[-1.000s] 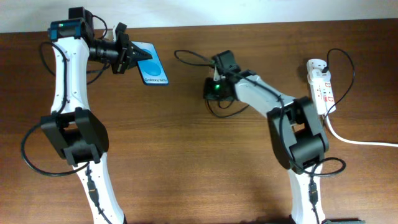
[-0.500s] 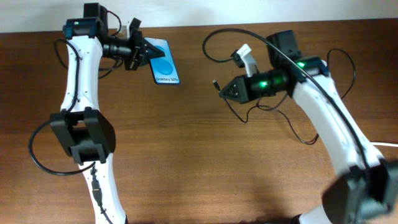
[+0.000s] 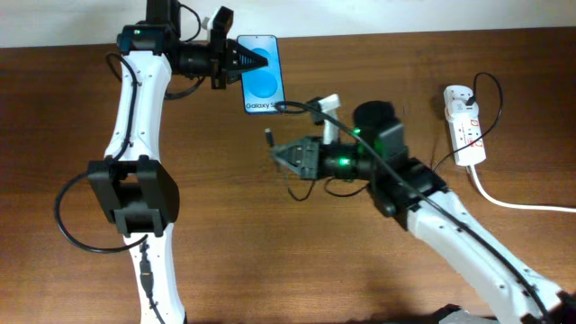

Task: Plug charger to phone and switch on socket
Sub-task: 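Grasp the black cable's USB-C end with the right gripper, then raise the cable end under the phone's bottom port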

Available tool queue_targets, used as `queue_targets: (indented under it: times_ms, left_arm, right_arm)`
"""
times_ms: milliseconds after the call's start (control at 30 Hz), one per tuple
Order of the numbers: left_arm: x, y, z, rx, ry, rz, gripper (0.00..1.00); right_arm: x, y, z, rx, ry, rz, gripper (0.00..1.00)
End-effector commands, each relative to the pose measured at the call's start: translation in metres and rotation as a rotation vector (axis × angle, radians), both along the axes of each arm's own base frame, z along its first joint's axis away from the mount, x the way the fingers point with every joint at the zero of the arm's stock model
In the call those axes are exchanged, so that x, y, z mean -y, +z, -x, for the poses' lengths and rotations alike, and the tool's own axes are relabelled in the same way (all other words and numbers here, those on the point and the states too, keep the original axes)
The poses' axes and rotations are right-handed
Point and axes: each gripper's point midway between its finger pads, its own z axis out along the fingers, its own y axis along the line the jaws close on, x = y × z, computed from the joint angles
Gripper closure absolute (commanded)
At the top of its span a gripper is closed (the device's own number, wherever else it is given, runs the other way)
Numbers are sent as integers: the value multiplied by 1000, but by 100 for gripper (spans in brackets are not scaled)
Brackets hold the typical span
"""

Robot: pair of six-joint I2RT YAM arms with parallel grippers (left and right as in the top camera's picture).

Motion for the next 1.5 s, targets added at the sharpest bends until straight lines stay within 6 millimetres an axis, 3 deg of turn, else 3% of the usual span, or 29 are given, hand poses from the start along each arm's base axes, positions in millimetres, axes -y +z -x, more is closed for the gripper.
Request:
queue_targets:
  times_ms: [0,300,433,1033,1467]
  left_arm:
    - [0,14,5,-20,-25,77,100]
    - [1,21,7,-21,-44,118,100]
    - [1,22,8,-36,-44,122,100]
    - [0,11,3,-37,-17,62,100]
    - [-2,17,5,-40,-28,98,100]
  right_arm:
    - [-3,-14,-13,-124,-123,-8,96]
    - [-5,8,-30,-76,-187,-93,96]
    - [-7,-1,-34,-101,-190,-87,96]
    - [-15,2,-27,-68,-148,-85,96]
    - [-10,-4,-28,-60,-146,-56,96]
